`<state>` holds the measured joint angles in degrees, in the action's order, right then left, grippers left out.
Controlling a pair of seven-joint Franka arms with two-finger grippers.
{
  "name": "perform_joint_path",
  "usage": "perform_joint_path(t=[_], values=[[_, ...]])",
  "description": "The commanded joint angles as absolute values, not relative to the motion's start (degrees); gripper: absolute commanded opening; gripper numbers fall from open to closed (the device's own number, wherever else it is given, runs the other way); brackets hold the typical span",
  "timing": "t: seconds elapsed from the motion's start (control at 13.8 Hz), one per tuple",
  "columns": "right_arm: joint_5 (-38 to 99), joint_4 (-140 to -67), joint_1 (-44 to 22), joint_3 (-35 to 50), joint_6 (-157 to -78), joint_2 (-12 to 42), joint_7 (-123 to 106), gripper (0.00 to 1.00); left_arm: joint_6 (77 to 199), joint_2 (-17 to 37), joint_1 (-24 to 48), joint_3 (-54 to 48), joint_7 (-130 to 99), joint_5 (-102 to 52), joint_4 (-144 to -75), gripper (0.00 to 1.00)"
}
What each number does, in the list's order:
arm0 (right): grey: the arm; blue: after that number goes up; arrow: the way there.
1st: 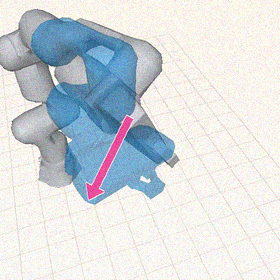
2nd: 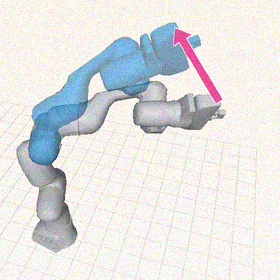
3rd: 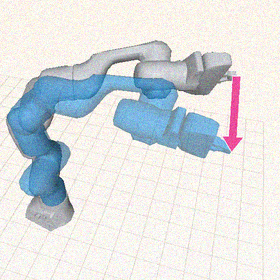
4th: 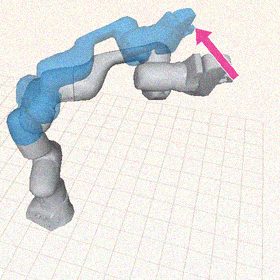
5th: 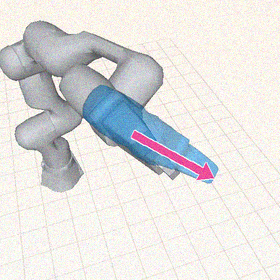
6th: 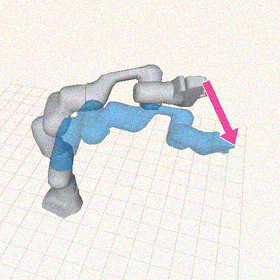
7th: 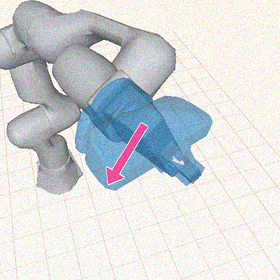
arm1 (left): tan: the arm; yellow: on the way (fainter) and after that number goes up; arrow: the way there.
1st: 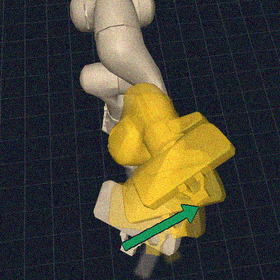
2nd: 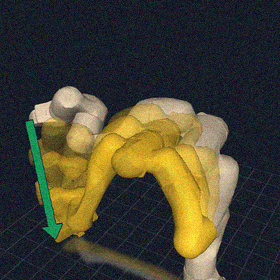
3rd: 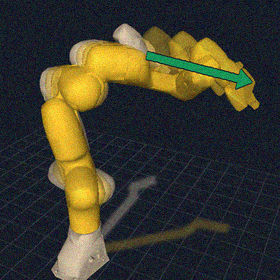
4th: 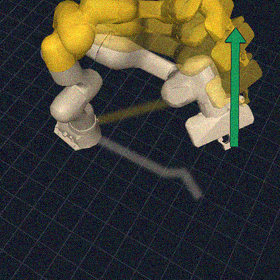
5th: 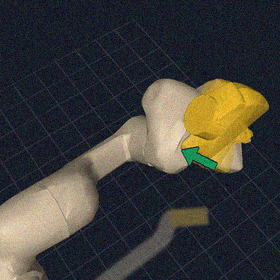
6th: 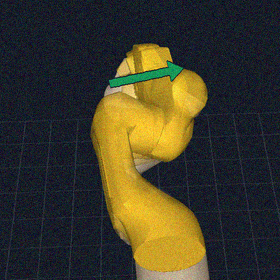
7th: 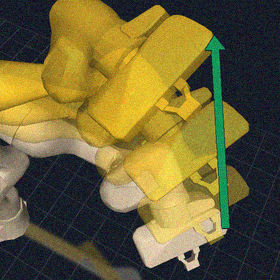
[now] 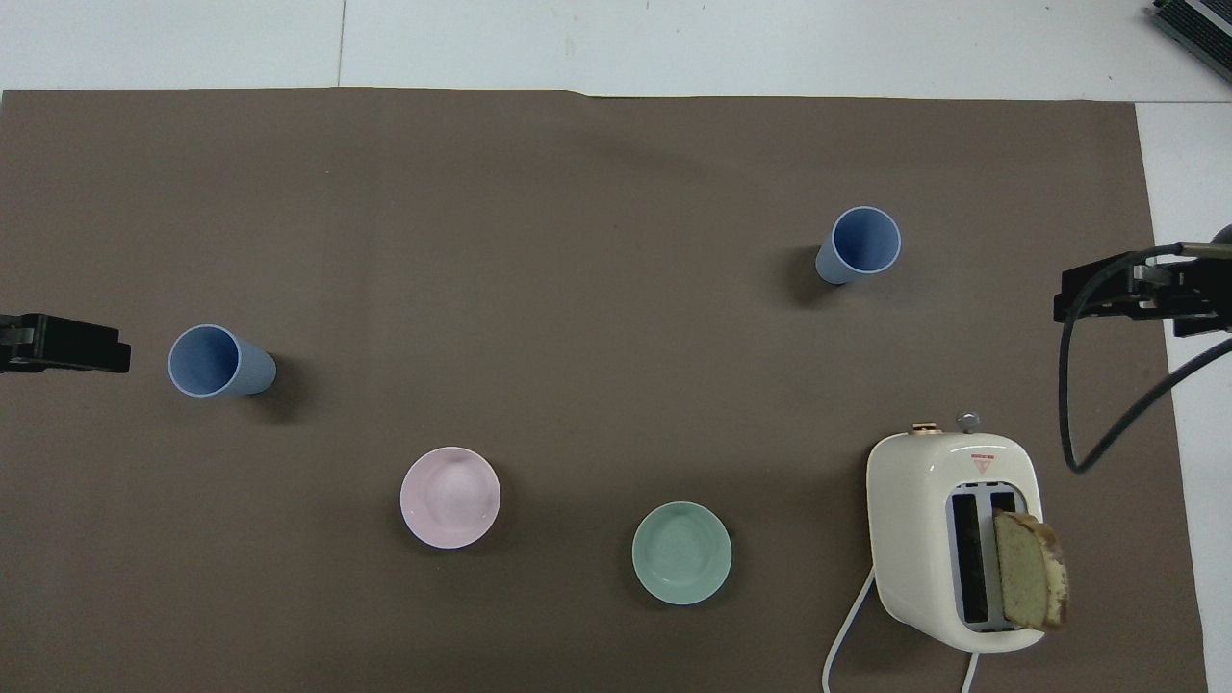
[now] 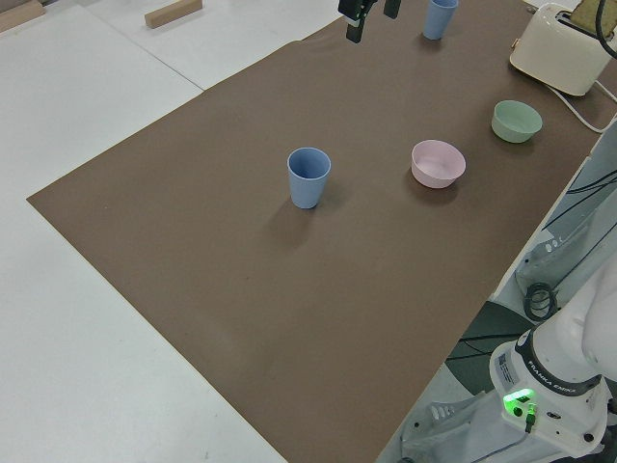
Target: Stack blue cups with both arms
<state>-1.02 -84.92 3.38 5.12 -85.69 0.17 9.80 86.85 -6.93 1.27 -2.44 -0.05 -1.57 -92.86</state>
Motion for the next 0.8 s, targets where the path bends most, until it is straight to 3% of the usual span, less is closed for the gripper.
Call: perform_joint_path(t=[0.0,0.73], values=[[0.0,-84.55,4.04,5.27,-85.43,0.18,8.26,1.0,87.98,-8.17,2.11,-1.85,-0.09,-2.2,-94.75,1.0],[0.0,-84.55,4.04,5.27,-85.43,0.18,8.26,1.0,88.85,-7.91,2.11,-1.85,0.17,-2.2,-96.41,1.0]])
